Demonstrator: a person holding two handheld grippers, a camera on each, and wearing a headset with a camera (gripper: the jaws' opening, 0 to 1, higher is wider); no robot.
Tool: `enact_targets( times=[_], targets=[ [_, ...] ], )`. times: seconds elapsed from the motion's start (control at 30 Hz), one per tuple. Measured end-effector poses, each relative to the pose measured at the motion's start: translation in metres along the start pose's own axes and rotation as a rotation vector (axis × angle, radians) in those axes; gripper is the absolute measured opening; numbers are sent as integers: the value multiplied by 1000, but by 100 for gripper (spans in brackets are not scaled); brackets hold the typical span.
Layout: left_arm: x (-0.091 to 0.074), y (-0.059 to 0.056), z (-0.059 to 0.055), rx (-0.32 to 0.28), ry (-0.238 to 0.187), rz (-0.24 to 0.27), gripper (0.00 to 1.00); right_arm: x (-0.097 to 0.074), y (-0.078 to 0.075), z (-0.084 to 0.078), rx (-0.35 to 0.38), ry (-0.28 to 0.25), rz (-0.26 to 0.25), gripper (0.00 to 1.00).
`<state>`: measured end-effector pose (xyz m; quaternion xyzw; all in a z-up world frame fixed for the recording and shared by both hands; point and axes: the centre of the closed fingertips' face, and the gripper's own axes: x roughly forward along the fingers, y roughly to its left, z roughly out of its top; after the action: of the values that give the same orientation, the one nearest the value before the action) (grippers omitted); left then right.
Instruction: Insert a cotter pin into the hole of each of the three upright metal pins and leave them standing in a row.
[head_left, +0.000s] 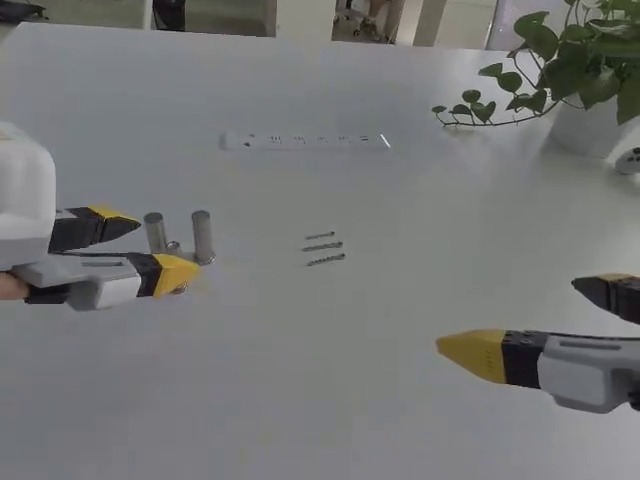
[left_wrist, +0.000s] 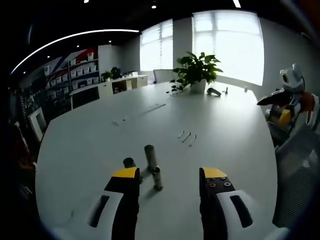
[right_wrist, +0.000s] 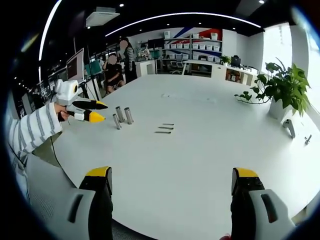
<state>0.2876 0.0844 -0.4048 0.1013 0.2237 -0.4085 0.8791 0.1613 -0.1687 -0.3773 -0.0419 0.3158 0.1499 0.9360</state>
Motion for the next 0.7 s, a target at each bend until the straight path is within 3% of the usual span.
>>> enact_targets(
  times=[0.17,0.33,0.7],
  targets=[
    [8,8,-6,-15,15,9,35,1,2,0,-4,5,3,98],
    [16,12,-9,-79,3,-9,32,1,3,0,-9,9,5,98],
    [29,20,-22,-79,38,9,25,0,3,-6,3,26,12,98]
  ],
)
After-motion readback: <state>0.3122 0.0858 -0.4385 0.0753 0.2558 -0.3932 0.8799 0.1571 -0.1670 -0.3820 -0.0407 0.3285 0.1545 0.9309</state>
